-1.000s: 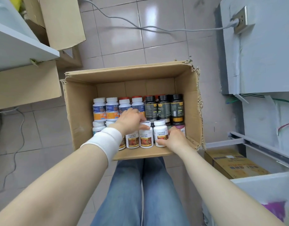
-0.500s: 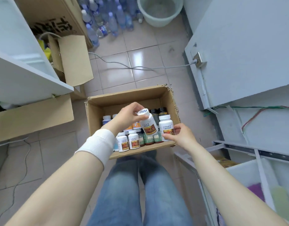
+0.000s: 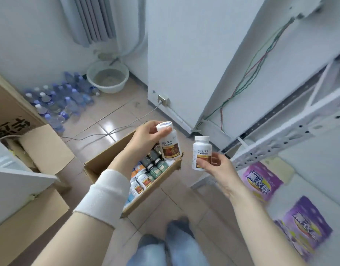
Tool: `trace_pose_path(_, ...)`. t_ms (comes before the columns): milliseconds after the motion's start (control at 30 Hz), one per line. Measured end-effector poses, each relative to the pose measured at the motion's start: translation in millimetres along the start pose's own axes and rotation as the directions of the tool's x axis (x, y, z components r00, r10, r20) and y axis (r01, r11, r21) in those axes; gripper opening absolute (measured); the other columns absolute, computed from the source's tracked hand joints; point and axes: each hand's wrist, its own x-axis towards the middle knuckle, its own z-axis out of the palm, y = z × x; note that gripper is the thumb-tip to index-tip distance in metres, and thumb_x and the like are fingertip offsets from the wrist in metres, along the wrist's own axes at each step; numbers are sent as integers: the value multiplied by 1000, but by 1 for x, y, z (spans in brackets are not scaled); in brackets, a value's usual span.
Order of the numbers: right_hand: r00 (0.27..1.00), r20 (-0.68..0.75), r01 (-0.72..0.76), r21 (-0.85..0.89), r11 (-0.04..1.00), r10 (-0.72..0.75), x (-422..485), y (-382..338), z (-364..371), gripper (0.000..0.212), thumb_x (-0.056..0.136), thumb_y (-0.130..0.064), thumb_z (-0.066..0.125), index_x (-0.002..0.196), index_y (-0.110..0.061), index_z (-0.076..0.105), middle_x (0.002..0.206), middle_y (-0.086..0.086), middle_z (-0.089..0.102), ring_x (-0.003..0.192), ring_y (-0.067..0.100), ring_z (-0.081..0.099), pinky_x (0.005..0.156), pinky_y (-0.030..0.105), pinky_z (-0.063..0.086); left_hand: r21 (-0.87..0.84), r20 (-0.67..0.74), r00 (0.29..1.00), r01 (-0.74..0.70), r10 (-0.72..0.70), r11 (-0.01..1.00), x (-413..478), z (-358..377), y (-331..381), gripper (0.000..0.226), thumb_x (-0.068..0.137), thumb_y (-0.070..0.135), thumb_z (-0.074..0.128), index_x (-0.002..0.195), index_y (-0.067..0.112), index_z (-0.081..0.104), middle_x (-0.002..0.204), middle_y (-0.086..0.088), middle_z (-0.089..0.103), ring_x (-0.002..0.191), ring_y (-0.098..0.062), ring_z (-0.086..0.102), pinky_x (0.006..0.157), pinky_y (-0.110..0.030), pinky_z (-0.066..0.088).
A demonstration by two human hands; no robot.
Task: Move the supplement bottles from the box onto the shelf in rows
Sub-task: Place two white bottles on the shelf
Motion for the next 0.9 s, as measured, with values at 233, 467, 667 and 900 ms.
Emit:
trace_pose_path(233,979,-154,159,175,972,-133,-105,9,-83,36,76,-15,72,107,-11,55,97,3,68,88,12,64,74,19,47,22,186,952,-250,242,968,-66,76,95,31,92,34,53,115,14,58,97,3,66,88,-7,62,77,-19,50)
trace_pose_path(467,942,-225,306,264,915,-250,-215,32,-195,41,80,-13,71,113,-15,47,108,7,65,96,16,64,92,34,49,-81,307,860,-403,407,912,-147,196,167,16,95,33,49,106,24,56,99,-3,65,90,-9,63,79,-23,51)
trace_pose_path(667,908,-236,404,271,874,-347,-294,51,-298,36,81,-31,64,114,-27,48,113,-1,64,98,-1,63,85,17,49,-196,364,782,-466,506,863,-206,315,222,22,97,31,43,107,15,54,97,9,69,91,-9,65,82,-26,53)
trace_pose_path(900,854,-264,507,228,831,-449,-332,30,-367,54,74,-43,62,122,-22,50,129,8,58,124,18,53,111,42,35,-236,462,700,-496,545,836,-231,377,296,30,98,34,37,103,11,57,94,1,68,89,-13,66,85,-30,54)
